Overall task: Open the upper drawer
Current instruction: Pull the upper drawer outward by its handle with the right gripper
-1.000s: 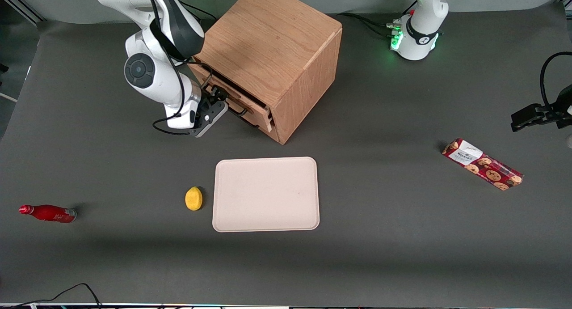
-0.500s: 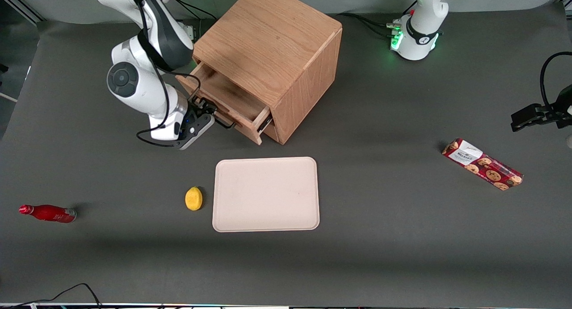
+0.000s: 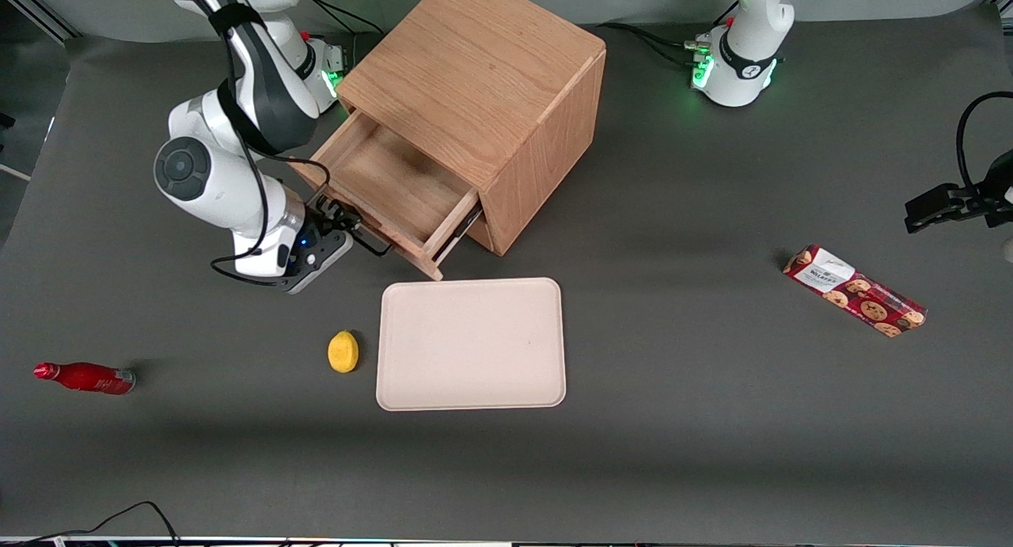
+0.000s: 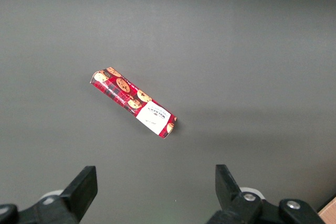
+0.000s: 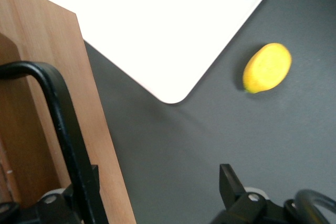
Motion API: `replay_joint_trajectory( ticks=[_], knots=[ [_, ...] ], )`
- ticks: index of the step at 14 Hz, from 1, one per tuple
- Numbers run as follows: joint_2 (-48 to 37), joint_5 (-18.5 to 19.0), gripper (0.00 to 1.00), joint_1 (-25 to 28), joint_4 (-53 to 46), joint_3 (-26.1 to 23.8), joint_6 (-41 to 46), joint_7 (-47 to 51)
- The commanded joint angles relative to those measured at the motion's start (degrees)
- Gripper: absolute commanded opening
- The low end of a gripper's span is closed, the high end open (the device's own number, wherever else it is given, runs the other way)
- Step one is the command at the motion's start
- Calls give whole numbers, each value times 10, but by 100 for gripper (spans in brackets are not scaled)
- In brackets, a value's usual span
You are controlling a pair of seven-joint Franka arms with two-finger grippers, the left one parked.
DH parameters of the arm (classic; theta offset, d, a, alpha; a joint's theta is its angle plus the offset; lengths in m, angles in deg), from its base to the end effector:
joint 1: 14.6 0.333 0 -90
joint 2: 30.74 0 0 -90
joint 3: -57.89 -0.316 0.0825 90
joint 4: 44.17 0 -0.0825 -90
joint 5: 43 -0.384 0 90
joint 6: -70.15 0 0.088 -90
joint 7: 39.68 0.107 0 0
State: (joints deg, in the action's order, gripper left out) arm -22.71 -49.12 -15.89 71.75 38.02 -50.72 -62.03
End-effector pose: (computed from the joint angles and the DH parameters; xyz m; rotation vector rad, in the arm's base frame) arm 0.5422 0.1832 0.3819 -2.8418 -0.9660 0.0632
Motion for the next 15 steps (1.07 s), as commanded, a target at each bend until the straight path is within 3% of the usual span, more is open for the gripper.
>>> replay_joint_trajectory(
  ticks=[1,15],
  knots=[
    [45,26,100,-8,-21,9,-28,-21],
    [110,38,100,-9,-114,77,-27,-74]
  ],
)
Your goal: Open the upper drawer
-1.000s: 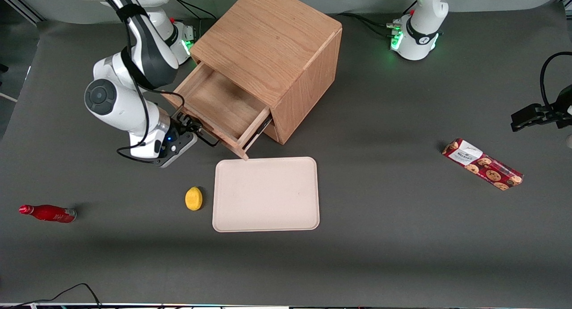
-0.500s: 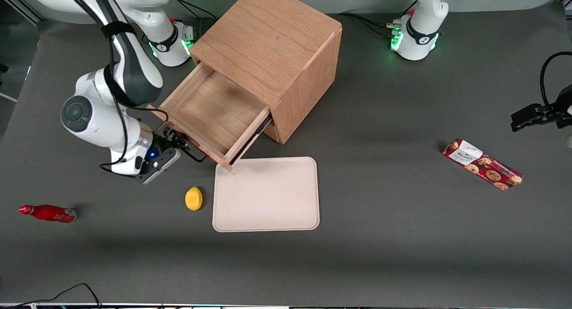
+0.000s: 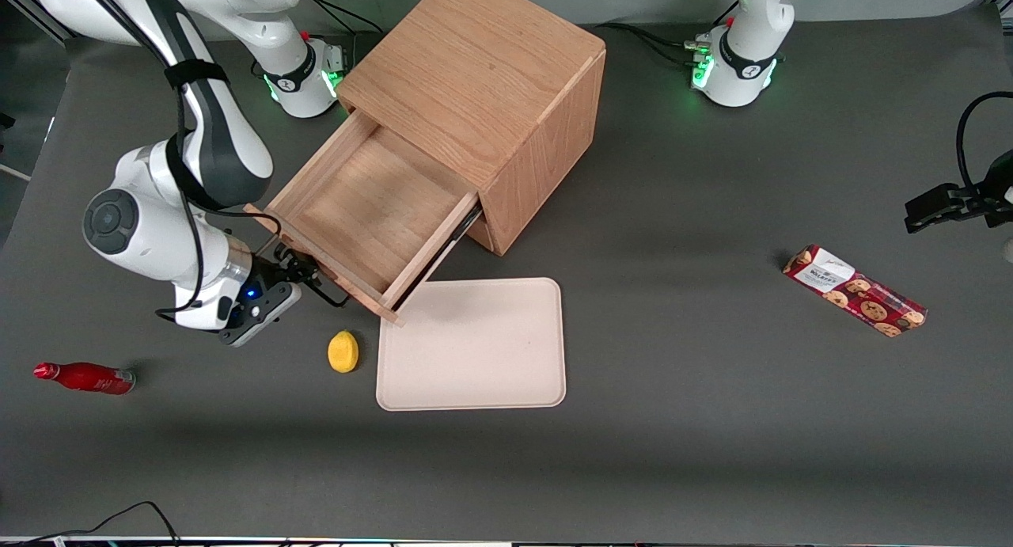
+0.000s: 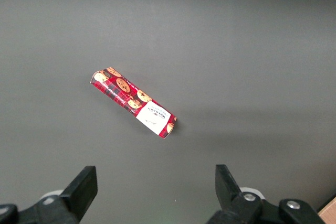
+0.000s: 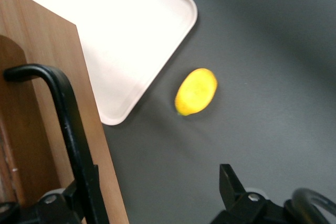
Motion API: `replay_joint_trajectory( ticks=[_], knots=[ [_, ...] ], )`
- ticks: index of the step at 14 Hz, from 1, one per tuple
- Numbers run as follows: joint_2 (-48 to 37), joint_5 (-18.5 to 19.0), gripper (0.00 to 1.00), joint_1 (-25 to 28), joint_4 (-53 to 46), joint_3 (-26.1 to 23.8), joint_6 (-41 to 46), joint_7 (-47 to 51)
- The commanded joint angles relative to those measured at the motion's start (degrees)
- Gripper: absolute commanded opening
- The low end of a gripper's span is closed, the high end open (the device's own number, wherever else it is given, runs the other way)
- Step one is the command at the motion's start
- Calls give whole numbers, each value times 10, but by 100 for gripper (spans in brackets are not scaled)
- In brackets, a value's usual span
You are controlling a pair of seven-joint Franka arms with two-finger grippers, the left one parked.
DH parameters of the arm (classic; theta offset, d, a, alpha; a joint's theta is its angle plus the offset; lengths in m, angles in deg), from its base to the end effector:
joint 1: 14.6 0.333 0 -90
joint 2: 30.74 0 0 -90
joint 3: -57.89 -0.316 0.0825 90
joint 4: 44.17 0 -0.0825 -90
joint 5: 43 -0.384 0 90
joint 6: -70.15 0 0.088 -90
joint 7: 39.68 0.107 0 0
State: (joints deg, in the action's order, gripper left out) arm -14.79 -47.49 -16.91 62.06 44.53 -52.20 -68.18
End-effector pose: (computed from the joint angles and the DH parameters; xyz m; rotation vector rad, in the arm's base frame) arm 0.6125 0.1147 0.3774 -2.8615 -0.9477 -0.0437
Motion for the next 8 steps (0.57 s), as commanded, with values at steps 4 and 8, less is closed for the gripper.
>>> replay_joint_trajectory(
  ticks=[4,8],
  knots=[
    [38,24,100,1,-34,23,-12,-13],
    [29,27,100,-3,-32,24,-2,-12]
  ],
)
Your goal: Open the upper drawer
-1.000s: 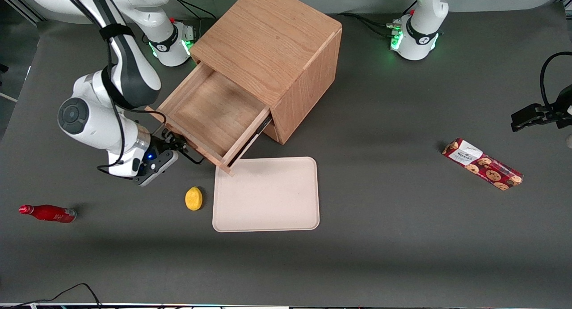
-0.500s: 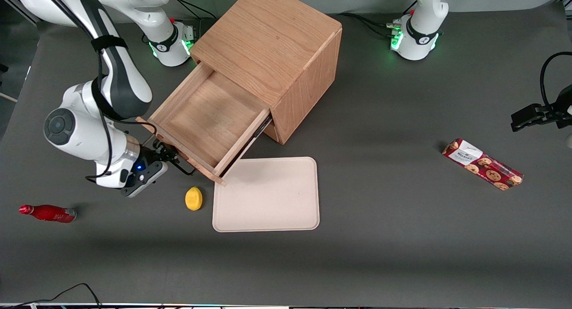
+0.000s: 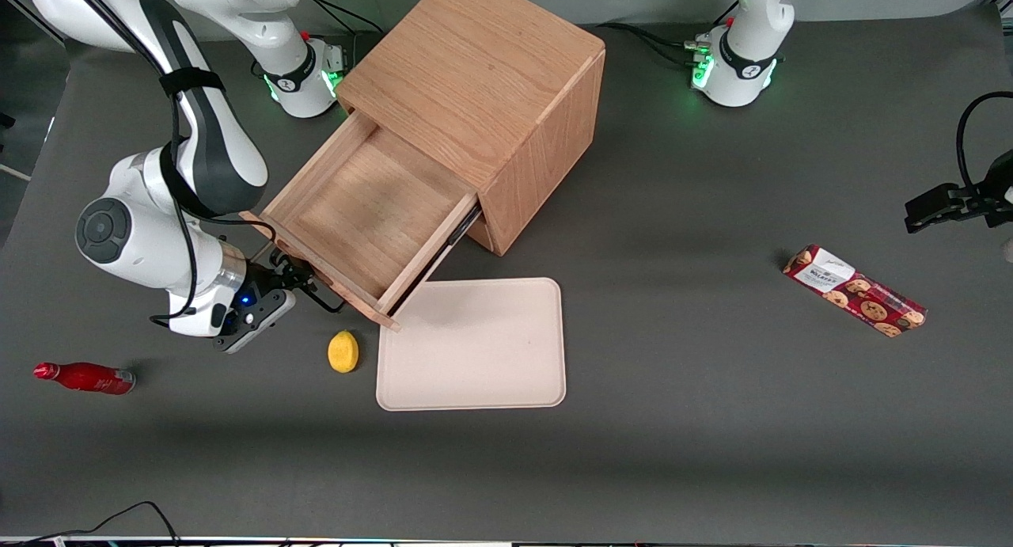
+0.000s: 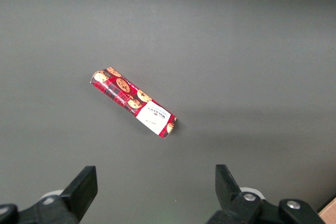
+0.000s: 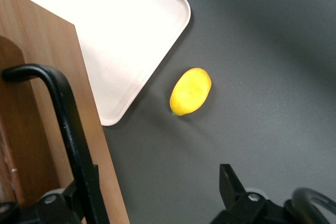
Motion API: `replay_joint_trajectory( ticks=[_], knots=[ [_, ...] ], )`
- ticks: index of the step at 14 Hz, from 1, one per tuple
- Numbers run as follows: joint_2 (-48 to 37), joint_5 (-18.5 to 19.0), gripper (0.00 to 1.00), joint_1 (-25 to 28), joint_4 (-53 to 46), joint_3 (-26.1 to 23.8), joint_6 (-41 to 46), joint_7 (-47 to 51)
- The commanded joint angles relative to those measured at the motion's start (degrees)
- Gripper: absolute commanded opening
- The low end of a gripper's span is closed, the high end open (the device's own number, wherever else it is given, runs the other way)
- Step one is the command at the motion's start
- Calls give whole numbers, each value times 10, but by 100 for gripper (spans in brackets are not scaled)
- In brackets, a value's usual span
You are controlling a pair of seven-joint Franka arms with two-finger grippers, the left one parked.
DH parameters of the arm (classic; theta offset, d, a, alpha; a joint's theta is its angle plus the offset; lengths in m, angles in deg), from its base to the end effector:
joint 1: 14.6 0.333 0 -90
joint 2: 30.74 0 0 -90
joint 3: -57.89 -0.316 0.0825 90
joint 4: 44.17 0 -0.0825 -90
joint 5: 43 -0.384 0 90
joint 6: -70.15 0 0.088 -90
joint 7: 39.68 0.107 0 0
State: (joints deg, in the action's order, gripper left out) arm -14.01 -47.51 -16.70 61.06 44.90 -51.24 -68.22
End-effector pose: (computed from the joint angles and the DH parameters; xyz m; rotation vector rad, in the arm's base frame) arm 0.6158 0.1134 0.3754 -2.8588 -0.9439 -0.0251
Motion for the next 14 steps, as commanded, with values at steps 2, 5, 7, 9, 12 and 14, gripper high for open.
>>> replay_joint_trajectory(
  ticks=[2,5,7,9,12,14],
  knots=[
    [7,27,100,-5,-24,19,15,-13],
    [-8,26,100,-5,-34,17,53,-13],
    [-9,23,100,-5,-48,13,75,-12],
    [-13,21,100,-5,-55,11,88,-10],
    [-38,23,100,-5,-73,11,130,-10],
    [-71,28,100,-5,-84,12,162,-6]
  ],
)
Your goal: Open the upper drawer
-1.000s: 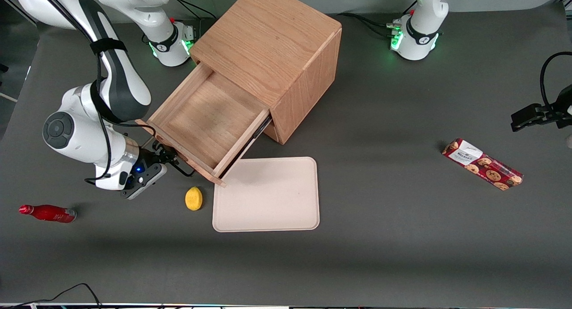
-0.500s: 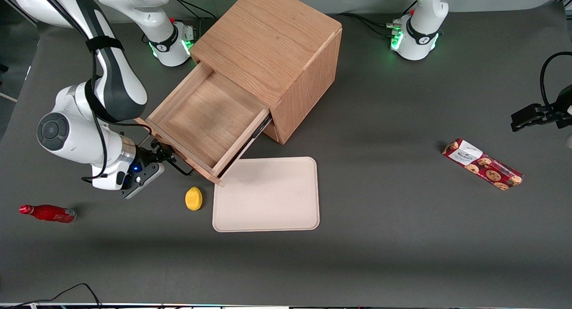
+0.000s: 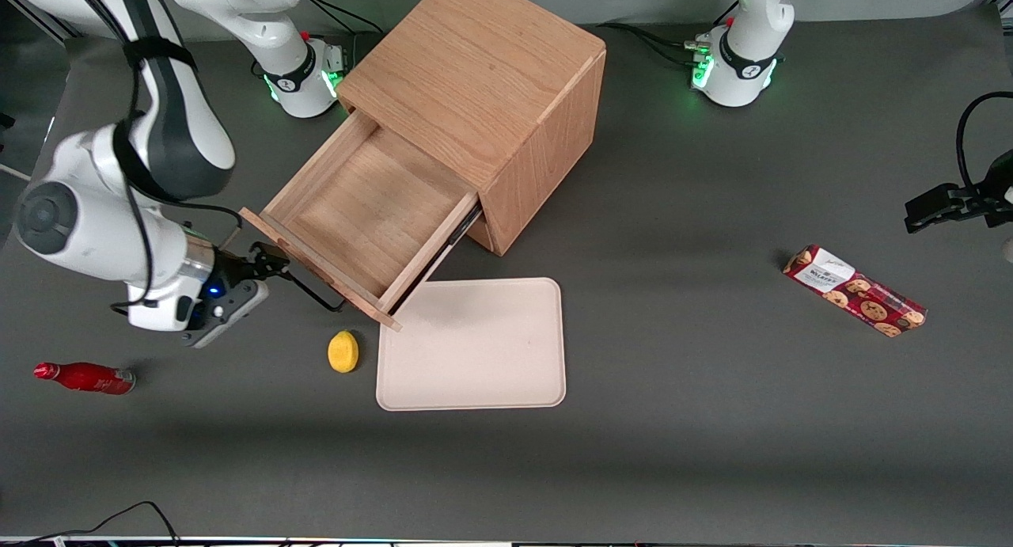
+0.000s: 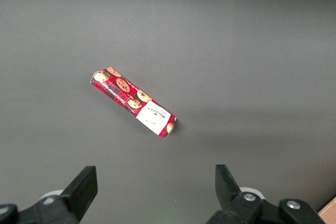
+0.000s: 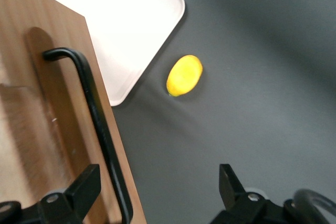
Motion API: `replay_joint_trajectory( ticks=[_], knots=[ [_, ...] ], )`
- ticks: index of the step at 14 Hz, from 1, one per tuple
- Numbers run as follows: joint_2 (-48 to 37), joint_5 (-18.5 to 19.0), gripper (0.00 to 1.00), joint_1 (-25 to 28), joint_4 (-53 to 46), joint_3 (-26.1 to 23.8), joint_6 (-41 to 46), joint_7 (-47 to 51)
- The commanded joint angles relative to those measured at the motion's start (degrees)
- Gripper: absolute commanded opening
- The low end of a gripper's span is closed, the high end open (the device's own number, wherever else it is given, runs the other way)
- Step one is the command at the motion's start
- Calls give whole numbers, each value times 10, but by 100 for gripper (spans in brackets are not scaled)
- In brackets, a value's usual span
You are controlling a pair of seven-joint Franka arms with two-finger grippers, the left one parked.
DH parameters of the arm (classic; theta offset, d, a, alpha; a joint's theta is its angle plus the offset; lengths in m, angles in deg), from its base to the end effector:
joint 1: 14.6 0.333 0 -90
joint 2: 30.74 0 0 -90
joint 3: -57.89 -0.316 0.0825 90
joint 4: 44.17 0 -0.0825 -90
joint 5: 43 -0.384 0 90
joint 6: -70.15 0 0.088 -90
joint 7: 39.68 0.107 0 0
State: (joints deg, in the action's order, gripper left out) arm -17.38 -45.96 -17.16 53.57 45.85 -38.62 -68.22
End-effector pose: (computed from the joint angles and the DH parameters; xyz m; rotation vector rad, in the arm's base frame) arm 0.6166 0.0974 0.4529 -2.8849 -0.9583 0.0294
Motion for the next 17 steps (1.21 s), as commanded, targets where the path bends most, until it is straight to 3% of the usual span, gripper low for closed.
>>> replay_joint_trajectory(
  ticks=[1,4,8,12,17],
  knots=[
    [-59,13,100,-2,-8,10,50,-5],
    [-111,16,100,-1,-7,43,81,53],
    [-161,9,100,1,-8,66,126,245],
    [-187,8,100,1,-30,84,187,327],
    [-208,13,100,-3,-30,90,216,336]
  ],
)
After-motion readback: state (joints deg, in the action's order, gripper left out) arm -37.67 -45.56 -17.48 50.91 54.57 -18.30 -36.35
